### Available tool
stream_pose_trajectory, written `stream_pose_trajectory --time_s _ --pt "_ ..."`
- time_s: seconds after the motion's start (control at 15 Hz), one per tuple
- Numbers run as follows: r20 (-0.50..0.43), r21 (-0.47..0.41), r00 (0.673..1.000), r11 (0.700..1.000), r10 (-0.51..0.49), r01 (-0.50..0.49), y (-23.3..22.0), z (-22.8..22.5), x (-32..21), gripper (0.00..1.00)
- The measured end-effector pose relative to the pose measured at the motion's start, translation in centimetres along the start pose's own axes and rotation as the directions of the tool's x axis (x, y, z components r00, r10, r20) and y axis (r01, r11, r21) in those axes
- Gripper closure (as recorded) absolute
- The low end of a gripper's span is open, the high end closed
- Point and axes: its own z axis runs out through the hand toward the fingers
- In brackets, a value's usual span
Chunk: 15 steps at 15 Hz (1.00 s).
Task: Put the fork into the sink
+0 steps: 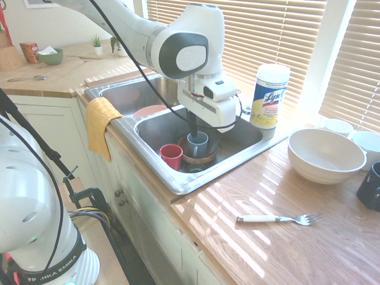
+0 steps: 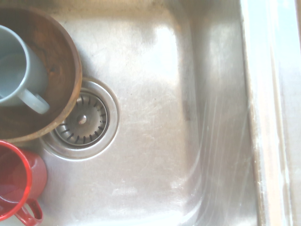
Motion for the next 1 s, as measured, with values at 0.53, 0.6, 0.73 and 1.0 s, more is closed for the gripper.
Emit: stream_pose_trajectory --time_s 0.53,0.6,0.73,1.0 --pt "-0.072 -0.006 0.954 0.956 0.292 -0.293 1.1 -3.9 4.2 0.0" --pt "-0.083 -0.019 0.939 0.941 0.335 -0.338 2.3 -4.0 5.2 0.0" --pt "-0.099 -0.03 0.908 0.911 0.407 -0.411 5.5 -4.0 7.7 0.0" --pt "-0.099 -0.054 0.844 0.844 0.527 -0.533 12.9 -1.7 11.0 0.0"
